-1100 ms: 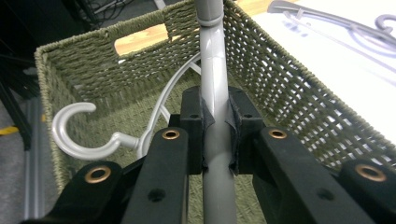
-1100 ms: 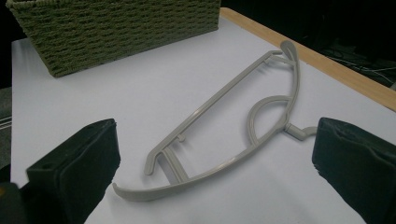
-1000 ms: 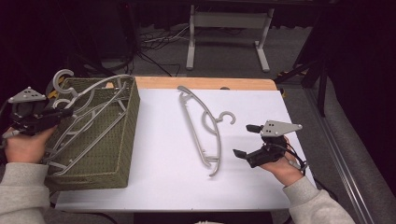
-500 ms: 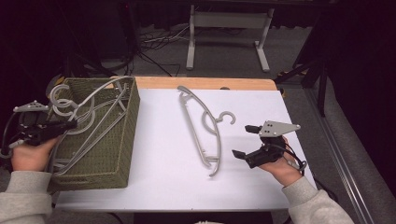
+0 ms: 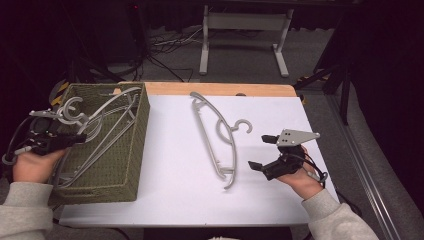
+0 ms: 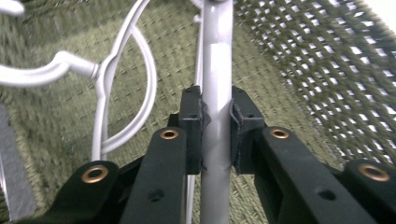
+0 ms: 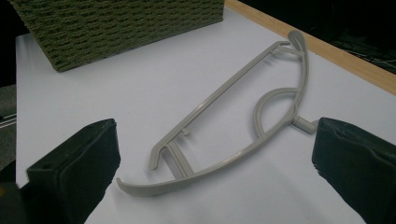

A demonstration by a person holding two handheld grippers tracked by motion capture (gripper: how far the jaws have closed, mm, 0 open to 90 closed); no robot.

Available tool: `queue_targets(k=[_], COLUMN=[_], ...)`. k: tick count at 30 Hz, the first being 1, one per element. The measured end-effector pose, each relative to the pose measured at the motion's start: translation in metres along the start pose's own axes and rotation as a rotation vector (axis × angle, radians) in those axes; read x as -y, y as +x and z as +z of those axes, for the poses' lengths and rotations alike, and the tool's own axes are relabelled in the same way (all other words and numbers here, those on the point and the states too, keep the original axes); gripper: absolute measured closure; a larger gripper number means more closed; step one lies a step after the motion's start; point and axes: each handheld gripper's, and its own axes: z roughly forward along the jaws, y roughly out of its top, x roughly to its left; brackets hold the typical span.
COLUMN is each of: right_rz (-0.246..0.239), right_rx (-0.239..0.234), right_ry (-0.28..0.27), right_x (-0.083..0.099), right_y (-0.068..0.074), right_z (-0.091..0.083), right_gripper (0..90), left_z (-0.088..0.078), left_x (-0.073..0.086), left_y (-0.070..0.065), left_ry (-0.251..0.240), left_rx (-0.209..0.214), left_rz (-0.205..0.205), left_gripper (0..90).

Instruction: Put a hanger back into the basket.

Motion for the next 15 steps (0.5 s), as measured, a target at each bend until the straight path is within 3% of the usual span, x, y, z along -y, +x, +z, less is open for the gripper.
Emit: queue_targets(k=[1, 3, 7, 10, 13, 15], right_rz=[0.001, 0.000, -0.005, -0.005, 0.002, 0.011], right_rx=[-0.003, -0.005, -0.003, 0.007, 0.013, 0.017], right_ry=[0.001, 0.007, 0.010, 0.012, 0.016, 0.012], right_x=[0.000, 0.000, 0.000, 0.000, -0.001, -0.001], right_y=[0.000, 0.001, 0.001, 0.000, -0.001, -0.002], right_z=[0.000, 0.001, 0.002, 0.002, 0.002, 0.002], right_gripper=[1.3, 1.2, 1.2, 1.1, 1.4, 1.6], left_z=[0.000, -0.002, -0.007, -0.012, -0.022, -0.024], left_x=[0.000, 0.001, 0.003, 0.003, 0.002, 0.002], left_y=[0.001, 0.004, 0.004, 0.001, -0.012, -0.019], left_ry=[-0.011, -0.043, -0.088, -0.127, -0.206, -0.228], left_rx=[-0.023, -0.022, -0.042, -0.037, 0.005, 0.014], left_rz=[-0.012, -0.046, -0.053, -0.046, -0.022, -0.005], left_gripper=[73.0, 66.5, 63.6, 60.9, 58.2, 56.4])
